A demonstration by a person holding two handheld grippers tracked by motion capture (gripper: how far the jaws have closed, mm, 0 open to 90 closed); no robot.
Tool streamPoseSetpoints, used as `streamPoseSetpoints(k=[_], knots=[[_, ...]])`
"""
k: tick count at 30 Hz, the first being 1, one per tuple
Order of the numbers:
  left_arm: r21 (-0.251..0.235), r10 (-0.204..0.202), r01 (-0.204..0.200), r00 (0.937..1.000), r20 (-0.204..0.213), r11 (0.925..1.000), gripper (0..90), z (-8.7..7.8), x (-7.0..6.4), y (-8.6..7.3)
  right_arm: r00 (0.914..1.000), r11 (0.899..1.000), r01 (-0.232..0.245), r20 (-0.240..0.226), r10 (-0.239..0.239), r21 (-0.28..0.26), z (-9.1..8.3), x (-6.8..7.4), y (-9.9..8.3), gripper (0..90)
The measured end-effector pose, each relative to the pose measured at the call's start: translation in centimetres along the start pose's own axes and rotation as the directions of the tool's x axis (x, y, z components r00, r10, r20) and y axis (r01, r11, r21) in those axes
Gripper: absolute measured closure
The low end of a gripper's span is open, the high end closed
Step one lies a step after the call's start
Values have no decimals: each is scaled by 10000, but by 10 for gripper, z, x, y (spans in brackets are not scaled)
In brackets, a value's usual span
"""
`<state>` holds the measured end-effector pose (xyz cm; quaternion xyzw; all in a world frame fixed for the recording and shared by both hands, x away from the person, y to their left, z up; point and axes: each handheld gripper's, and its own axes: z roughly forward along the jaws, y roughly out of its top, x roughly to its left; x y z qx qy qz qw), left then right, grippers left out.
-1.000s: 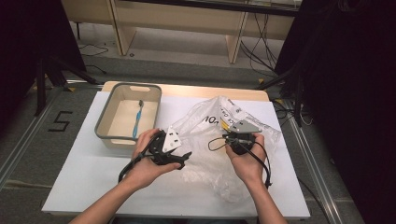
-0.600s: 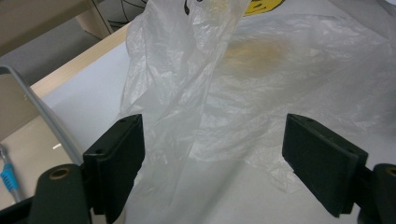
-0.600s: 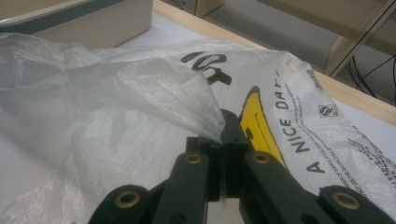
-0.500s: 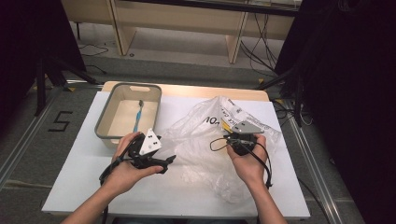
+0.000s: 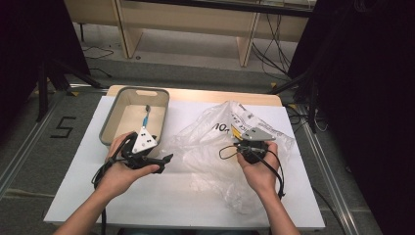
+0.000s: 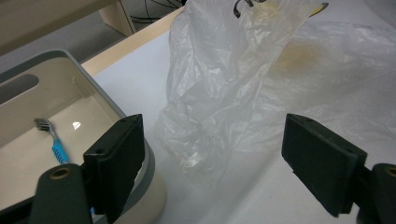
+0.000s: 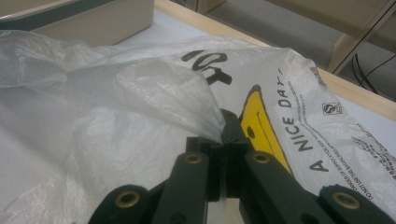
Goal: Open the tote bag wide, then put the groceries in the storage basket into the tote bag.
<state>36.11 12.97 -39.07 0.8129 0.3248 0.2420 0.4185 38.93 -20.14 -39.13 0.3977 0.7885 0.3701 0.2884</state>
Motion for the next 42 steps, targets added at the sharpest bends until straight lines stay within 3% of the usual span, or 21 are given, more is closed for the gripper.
streamPoseSetpoints(k=[12,34,42], knots=[[192,-275,275,9996,27,9994,222,-1,13,-5,9999,9999,-104,-15,104,49,2,-3,0,900],[194,-428,430,9990,-121,9989,222,-1,19,-4,9999,9999,-168,-12,168,36,-1,-5,-2,900],[242,-919,926,9954,-285,9954,227,1,28,-6,9998,9998,-188,-20,188,81,1,-5,-3,900]])
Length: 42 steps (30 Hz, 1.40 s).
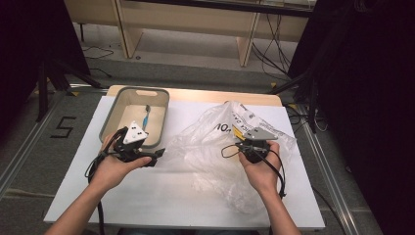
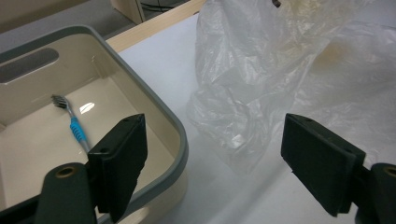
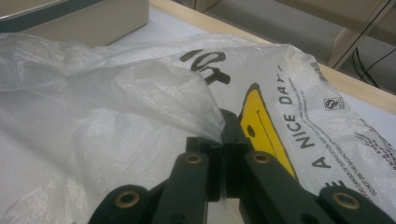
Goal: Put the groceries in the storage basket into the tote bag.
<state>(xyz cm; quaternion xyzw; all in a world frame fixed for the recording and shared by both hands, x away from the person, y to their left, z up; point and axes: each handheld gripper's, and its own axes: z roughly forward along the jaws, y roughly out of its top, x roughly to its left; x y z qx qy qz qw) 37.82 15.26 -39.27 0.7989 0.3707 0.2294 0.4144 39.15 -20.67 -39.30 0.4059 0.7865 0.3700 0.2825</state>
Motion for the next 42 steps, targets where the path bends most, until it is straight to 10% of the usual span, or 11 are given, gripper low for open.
streamPoseSetpoints(k=[14,22,42], knots=[[-19,-709,710,9949,-720,9975,228,0,30,12,9999,9999,81,-99,-81,72,0,3,-3,900],[871,-1023,1134,9870,-1237,9897,239,29,56,20,9999,9999,122,-117,-121,114,0,4,-3,900],[2665,-1909,2540,9516,-2410,9298,315,104,107,31,9999,9999,84,-96,-83,112,-1,3,-3,900]])
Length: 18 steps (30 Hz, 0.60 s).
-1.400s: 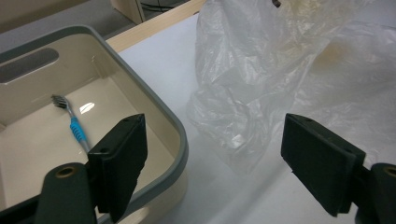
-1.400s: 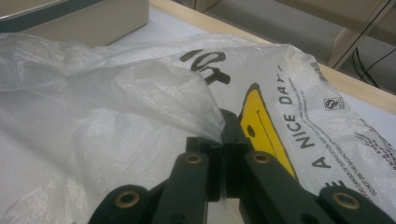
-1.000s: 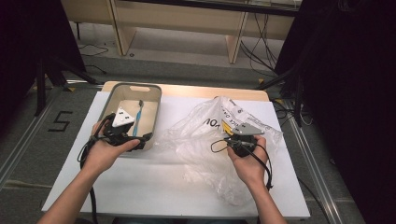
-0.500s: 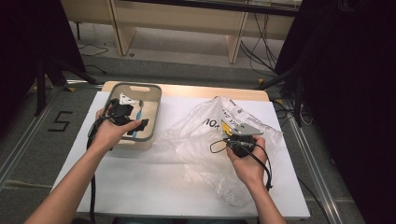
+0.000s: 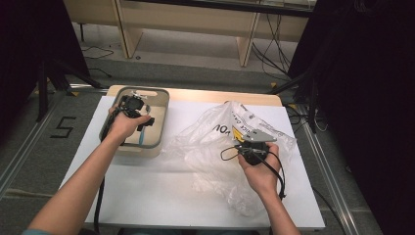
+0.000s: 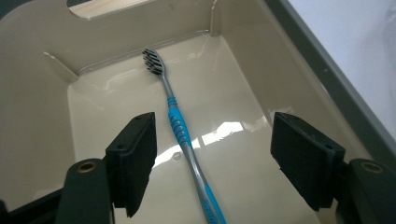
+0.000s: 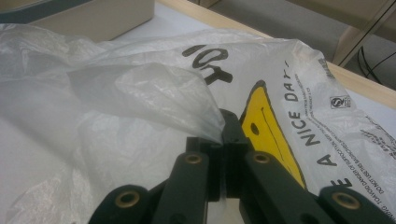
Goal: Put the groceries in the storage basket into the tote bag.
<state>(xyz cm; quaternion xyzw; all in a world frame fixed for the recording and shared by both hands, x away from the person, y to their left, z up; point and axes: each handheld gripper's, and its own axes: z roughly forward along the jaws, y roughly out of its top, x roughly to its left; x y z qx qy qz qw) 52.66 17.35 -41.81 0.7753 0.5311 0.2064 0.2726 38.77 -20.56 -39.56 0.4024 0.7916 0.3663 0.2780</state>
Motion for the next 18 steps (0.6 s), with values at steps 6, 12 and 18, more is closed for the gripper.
streamPoseSetpoints(k=[6,12,18], knots=[[503,-80,87,9999,-135,9987,343,10,3,5,10000,10000,-9,-33,9,18,0,1,0,900],[982,-367,397,9988,-330,9944,384,22,10,7,10000,10000,12,-40,-12,25,0,1,0,900],[1222,-527,568,9979,-368,9909,398,32,12,7,10000,10000,12,-1,-12,-4,0,0,0,900]])
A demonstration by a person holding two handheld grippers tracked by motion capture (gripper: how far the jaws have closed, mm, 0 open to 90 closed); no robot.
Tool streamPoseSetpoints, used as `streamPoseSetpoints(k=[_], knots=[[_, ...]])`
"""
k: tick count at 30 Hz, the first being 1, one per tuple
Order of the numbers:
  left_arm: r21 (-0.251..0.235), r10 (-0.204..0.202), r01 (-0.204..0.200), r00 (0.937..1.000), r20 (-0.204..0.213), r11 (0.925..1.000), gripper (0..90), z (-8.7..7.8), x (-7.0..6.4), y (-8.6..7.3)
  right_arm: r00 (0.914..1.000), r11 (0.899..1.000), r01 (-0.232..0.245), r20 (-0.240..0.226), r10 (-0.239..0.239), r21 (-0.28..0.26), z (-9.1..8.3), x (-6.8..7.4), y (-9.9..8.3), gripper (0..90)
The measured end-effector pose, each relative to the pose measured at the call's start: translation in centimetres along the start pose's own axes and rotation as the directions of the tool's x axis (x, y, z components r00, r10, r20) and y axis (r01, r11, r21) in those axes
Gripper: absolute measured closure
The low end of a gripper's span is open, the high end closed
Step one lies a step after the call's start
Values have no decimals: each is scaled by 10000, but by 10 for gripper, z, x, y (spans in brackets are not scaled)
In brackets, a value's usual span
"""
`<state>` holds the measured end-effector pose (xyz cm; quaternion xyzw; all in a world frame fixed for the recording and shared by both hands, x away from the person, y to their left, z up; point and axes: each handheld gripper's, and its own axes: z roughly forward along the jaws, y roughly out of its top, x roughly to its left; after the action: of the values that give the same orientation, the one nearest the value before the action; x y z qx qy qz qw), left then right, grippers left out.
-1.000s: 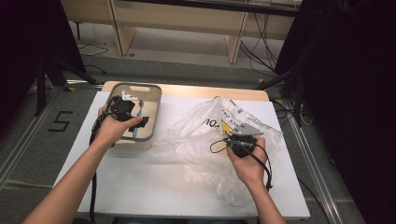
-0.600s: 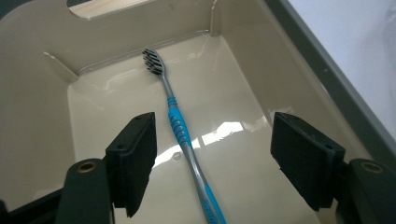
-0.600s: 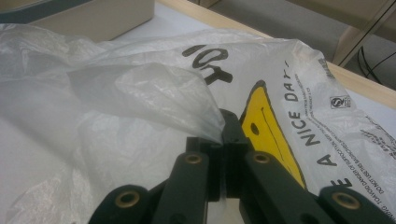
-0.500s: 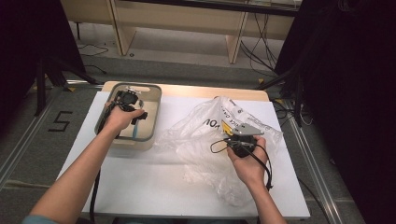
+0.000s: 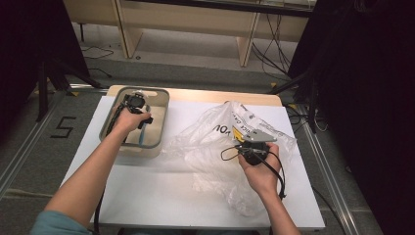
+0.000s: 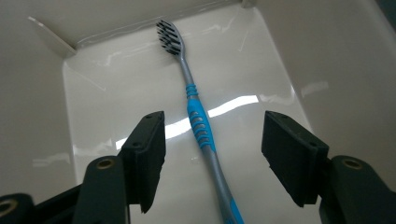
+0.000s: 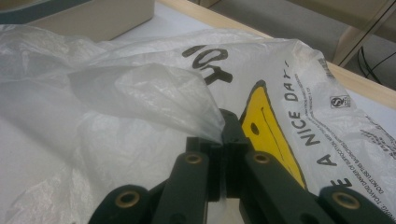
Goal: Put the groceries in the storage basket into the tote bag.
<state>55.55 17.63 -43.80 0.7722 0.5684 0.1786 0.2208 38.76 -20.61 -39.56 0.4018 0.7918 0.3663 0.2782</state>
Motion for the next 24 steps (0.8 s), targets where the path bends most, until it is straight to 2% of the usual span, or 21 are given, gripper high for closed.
streamPoseSetpoints(k=[10,15,24], knots=[[494,-48,49,10000,-18,9988,416,14,2,-2,10000,10000,40,-8,-40,28,0,1,0,900],[589,-108,106,9999,16,9982,419,19,2,-3,10000,10000,25,0,-25,35,0,0,0,900],[885,-367,358,9993,78,9954,451,25,4,-6,10000,10000,62,-9,-62,38,0,1,-1,900]])
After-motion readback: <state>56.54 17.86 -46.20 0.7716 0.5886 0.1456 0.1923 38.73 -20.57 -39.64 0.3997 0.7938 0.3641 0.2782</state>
